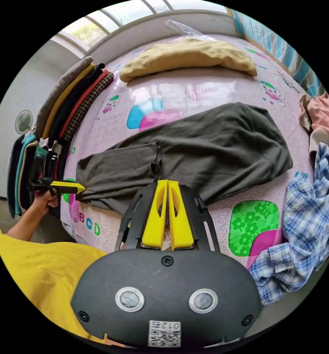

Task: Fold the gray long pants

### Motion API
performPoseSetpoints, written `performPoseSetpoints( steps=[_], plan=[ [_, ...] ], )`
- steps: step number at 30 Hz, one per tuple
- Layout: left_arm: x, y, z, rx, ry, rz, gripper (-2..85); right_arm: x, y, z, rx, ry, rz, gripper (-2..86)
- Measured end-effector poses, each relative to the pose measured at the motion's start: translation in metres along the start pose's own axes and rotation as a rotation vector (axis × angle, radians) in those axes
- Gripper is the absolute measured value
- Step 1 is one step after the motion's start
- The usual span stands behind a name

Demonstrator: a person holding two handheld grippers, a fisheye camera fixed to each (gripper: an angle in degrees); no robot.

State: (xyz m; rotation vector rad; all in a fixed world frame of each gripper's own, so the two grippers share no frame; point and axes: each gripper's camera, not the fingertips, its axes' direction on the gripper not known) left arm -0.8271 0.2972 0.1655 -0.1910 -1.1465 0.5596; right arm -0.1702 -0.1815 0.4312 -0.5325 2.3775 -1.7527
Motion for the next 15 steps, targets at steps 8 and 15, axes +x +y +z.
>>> performPoseSetpoints(
  steps=[8,15],
  plan=[
    [0.027,-0.009,0.030,-0.103,-0.080,0.052,0.5,-0.046,-0.024,0.037,-0.028,-0.018,-0.100,0.4],
    [0.016,-0.010,0.032,-0.058,0.013,-0.008,0.5,-0.021,-0.009,0.019,-0.036,0.079,0.085,0.3]
  ],
)
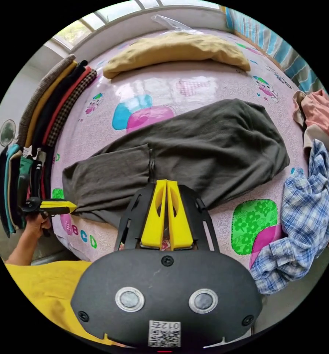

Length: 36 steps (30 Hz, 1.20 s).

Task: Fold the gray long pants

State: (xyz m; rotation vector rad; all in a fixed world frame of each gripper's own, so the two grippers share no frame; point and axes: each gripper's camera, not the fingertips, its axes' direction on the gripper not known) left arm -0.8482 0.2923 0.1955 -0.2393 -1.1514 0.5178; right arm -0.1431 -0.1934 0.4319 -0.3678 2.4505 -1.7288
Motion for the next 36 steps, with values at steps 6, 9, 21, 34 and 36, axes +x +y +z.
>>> performPoseSetpoints(
  steps=[6,9,21,34,36],
  plan=[
    [0.022,-0.004,-0.008,-0.006,-0.078,0.059,0.4,-0.030,0.009,0.000,-0.025,-0.151,-0.113,0.5],
    [0.015,-0.007,0.010,-0.056,-0.078,0.057,0.3,-0.035,0.017,0.023,-0.095,-0.087,-0.149,0.4],
    [0.034,-0.016,-0.034,0.060,-0.052,0.101,0.5,-0.114,0.086,-0.016,-0.048,-0.142,-0.493,0.8],
    [-0.016,-0.020,-0.058,0.085,-0.113,0.058,0.9,-0.148,0.089,0.035,-0.216,-0.117,-0.553,0.7],
    [-0.043,0.008,-0.087,0.201,-0.127,-0.087,1.2,-0.149,0.088,0.029,-0.209,-0.106,-0.545,0.7]
  ],
)
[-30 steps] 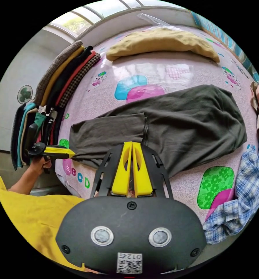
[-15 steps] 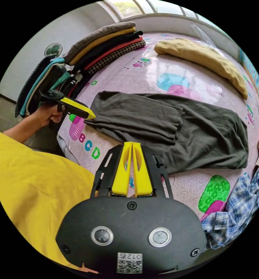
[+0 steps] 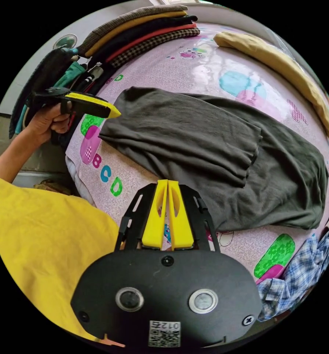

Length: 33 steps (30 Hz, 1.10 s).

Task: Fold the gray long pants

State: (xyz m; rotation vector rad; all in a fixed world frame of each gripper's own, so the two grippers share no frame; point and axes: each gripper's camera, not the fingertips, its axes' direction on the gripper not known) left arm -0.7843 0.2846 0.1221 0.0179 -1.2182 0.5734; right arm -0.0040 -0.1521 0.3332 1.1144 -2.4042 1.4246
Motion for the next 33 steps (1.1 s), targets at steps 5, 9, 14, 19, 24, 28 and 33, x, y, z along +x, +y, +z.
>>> performPoseSetpoints(
  steps=[5,9,14,19,24,28,33],
  plan=[
    [-0.116,0.051,-0.019,0.093,0.269,-0.379,3.8,-0.003,0.002,-0.038,0.183,0.065,0.017,0.7],
    [-0.148,0.052,0.009,0.011,0.408,-0.378,6.2,0.018,-0.017,-0.037,0.176,0.104,0.086,0.7],
    [-0.155,0.051,0.027,-0.032,0.413,-0.346,5.7,0.037,-0.027,-0.032,0.168,0.181,0.151,0.7],
    [-0.175,0.062,0.023,0.009,0.471,-0.325,3.6,0.065,-0.021,-0.022,0.140,0.172,0.238,0.6],
    [-0.183,0.078,-0.005,0.077,0.541,-0.307,2.6,0.082,-0.007,-0.052,0.220,0.119,0.310,0.6],
    [-0.175,0.086,-0.039,0.129,0.553,-0.271,2.2,0.104,0.002,-0.062,0.257,0.118,0.384,0.7],
    [-0.143,0.081,-0.090,0.217,0.622,-0.190,1.9,0.125,0.005,-0.042,0.182,0.048,0.401,0.7]
  ],
)
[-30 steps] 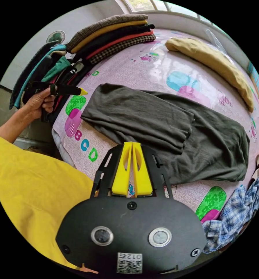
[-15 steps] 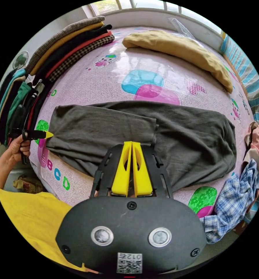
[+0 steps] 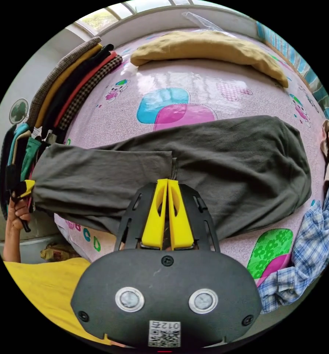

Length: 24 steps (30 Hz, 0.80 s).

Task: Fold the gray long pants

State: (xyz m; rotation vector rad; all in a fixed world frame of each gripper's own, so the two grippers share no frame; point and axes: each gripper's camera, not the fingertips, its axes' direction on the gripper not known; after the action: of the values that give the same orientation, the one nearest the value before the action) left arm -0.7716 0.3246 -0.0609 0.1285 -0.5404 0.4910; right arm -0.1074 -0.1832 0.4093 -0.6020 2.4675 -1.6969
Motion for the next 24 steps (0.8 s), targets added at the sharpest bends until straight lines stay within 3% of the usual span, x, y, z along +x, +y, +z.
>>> performPoseSetpoints(
  steps=[5,8,11,16,20,22,24],
  plan=[
    [0.088,-0.010,-0.010,0.068,0.181,0.123,1.8,0.020,0.007,-0.003,-0.015,-0.195,0.039,0.6],
    [0.151,-0.017,0.003,0.068,0.153,0.191,1.7,0.017,0.012,0.000,-0.059,-0.315,-0.040,0.6],
    [0.193,-0.027,0.041,0.053,0.107,0.192,1.9,0.041,0.024,-0.018,-0.012,-0.312,0.045,0.6],
    [0.233,-0.057,0.170,-0.033,0.136,0.180,2.9,0.141,0.070,-0.089,0.184,-0.368,0.175,0.6],
    [0.252,-0.078,0.287,-0.102,0.029,0.251,4.7,0.208,0.110,-0.121,0.259,-0.340,0.277,0.7],
    [0.243,-0.088,0.375,-0.334,0.126,0.204,6.0,0.245,0.136,-0.134,0.294,-0.327,0.357,0.7],
    [0.243,-0.083,0.402,-0.383,0.166,0.226,6.2,0.269,0.153,-0.137,0.310,-0.342,0.416,0.7]
  ],
)
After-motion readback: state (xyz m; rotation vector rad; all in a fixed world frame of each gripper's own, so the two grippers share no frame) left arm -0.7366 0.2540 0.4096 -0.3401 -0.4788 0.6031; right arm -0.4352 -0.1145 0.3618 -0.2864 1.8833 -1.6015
